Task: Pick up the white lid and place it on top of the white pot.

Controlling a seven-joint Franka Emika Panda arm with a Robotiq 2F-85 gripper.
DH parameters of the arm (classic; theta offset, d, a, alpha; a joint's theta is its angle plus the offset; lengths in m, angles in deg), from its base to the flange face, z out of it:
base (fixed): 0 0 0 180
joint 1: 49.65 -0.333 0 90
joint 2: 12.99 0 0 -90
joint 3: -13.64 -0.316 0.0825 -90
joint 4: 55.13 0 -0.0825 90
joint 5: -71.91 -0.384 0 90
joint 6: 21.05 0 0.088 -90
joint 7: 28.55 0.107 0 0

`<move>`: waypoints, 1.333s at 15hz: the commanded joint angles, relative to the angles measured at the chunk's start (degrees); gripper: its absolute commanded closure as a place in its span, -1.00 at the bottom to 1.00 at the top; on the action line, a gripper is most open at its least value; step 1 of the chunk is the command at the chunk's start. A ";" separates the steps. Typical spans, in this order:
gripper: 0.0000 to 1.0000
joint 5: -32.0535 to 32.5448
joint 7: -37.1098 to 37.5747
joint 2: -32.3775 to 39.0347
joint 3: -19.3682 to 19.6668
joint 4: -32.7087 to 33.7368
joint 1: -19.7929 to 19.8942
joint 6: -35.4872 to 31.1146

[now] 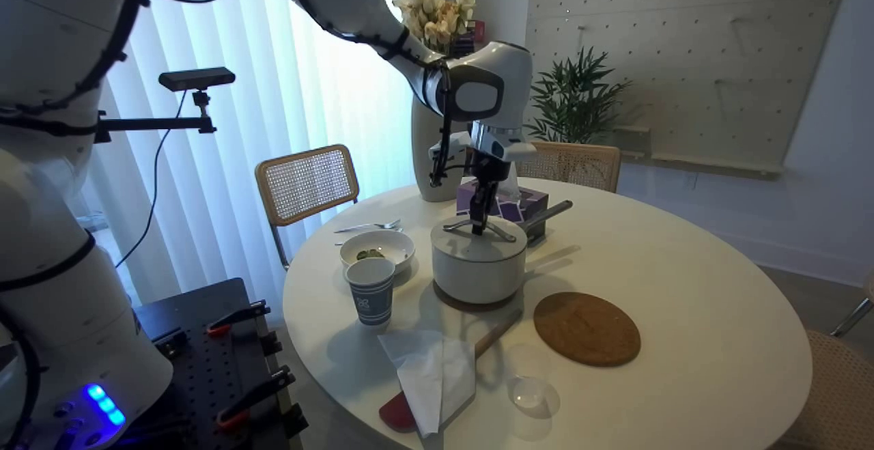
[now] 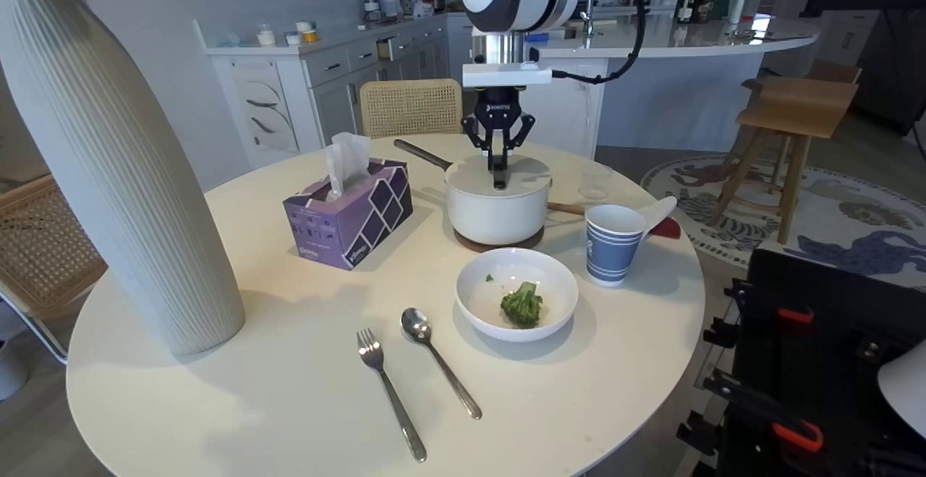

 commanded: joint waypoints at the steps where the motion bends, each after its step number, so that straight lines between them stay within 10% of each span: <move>1: 0.88 -0.42 0.12 -0.79 0.08 -0.49 -0.51 -1.01; 11: 0.88 0.05 0.37 -0.31 0.31 -0.39 -0.68 -2.05; 12: 0.01 0.23 0.49 -0.26 0.37 -0.34 -0.76 -2.09; 20: -0.99 0.70 1.81 0.18 0.69 1.39 -1.25 -1.46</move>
